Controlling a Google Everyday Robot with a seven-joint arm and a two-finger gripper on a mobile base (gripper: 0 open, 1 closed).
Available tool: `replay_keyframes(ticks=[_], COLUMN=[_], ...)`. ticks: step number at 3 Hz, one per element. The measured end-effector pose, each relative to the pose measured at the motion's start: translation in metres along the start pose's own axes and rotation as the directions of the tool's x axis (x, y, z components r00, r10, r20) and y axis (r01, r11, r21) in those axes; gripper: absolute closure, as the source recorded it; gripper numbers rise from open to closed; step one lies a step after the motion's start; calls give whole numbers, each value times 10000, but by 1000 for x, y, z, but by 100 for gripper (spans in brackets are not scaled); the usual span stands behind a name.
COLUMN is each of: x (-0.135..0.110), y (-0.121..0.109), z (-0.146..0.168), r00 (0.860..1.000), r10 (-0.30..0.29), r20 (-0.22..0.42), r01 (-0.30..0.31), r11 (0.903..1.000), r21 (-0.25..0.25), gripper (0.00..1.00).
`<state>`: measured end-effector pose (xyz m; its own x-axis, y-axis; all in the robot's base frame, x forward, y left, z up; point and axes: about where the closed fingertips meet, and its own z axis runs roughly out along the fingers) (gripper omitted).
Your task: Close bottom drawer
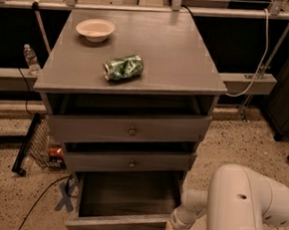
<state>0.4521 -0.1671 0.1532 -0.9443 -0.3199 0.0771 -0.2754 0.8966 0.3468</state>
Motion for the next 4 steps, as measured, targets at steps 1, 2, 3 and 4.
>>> replay_keyframes(ticks=[1, 2, 3, 4], x=[-20, -44, -103, -103], y=[6, 14, 21, 21], z=[-4, -6, -7, -7], r00=[9972, 9901, 9690, 9690], r10=[-621, -1206, -2226, -2226], r20=[408, 713, 1072, 1071], r01=[618, 1202, 2198, 2198], r11=[9980, 9927, 9748, 9748], r21=[95, 102, 375, 374], gripper=[100, 100, 100, 100])
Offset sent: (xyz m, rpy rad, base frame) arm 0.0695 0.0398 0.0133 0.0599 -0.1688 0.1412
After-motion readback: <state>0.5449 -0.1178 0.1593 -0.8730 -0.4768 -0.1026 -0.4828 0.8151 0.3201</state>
